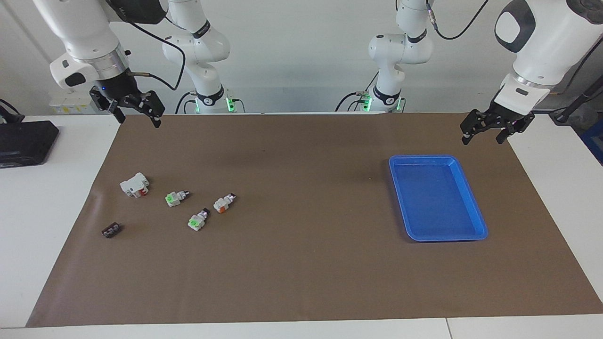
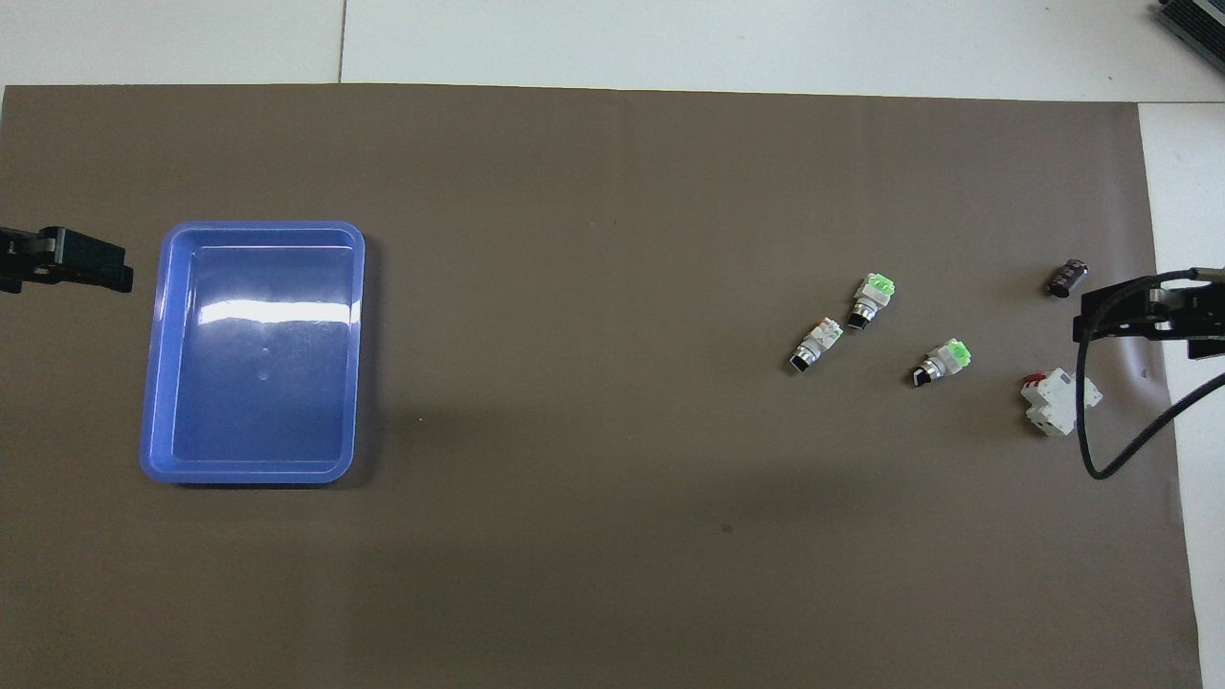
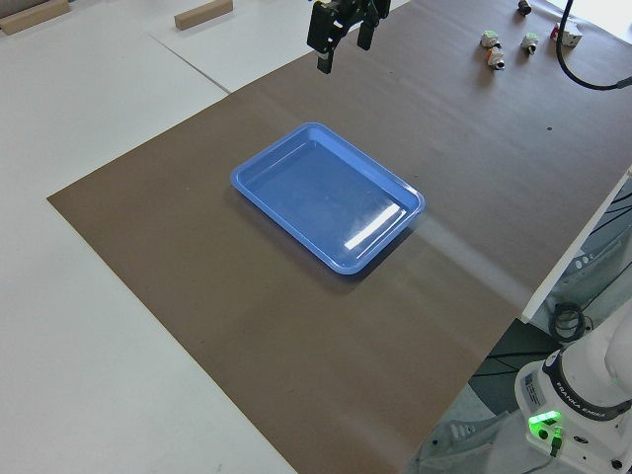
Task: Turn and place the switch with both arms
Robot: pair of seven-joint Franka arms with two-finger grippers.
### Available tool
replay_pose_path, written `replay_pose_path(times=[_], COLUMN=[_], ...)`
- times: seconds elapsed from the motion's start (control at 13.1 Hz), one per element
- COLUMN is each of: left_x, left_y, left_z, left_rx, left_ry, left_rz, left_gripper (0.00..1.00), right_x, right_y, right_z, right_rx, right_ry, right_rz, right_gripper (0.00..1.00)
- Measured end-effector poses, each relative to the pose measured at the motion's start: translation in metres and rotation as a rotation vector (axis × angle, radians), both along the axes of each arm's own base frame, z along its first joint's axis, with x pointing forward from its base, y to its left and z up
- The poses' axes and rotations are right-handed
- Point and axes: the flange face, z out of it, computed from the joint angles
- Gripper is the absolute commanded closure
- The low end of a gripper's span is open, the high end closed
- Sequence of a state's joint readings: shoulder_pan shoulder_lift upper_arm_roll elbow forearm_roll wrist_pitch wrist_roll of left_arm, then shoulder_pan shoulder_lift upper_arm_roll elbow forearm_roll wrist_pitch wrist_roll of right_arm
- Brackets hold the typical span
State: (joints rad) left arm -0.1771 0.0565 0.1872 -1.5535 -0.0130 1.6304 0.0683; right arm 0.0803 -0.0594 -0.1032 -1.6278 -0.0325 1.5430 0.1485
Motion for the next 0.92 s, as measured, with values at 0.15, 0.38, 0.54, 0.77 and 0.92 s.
replay_pose_path(times=[0.15,0.38,0.54,0.77,0.92], left_x=[0.0,0.0,0.0,0.0,0.0], left_y=[0.0,0.0,0.0,0.0,0.0], left_z=[0.0,0.0,0.0,0.0,0.0], left_rx=[0.0,0.0,0.0,0.0,0.0], left_ry=[0.0,0.0,0.0,0.0,0.0], left_rz=[0.0,0.0,0.0,0.0,0.0], left_gripper=[0.0,0.0,0.0,0.0,0.0], right_x=[0.0,-0.0004,-0.0015,-0.0031,-0.0063], right_y=[-0.0005,-0.0005,-0.0007,-0.0014,-0.0016], right_z=[-0.0002,0.0006,0.0025,0.0044,0.0], right_rx=[0.0,0.0,0.0,0.001,0.002], right_ry=[0.0,-0.001,-0.005,-0.007,0.003], right_rz=[-0.001,-0.001,-0.001,-0.002,-0.001], right_gripper=[0.0,0.0,0.0,0.0,0.0])
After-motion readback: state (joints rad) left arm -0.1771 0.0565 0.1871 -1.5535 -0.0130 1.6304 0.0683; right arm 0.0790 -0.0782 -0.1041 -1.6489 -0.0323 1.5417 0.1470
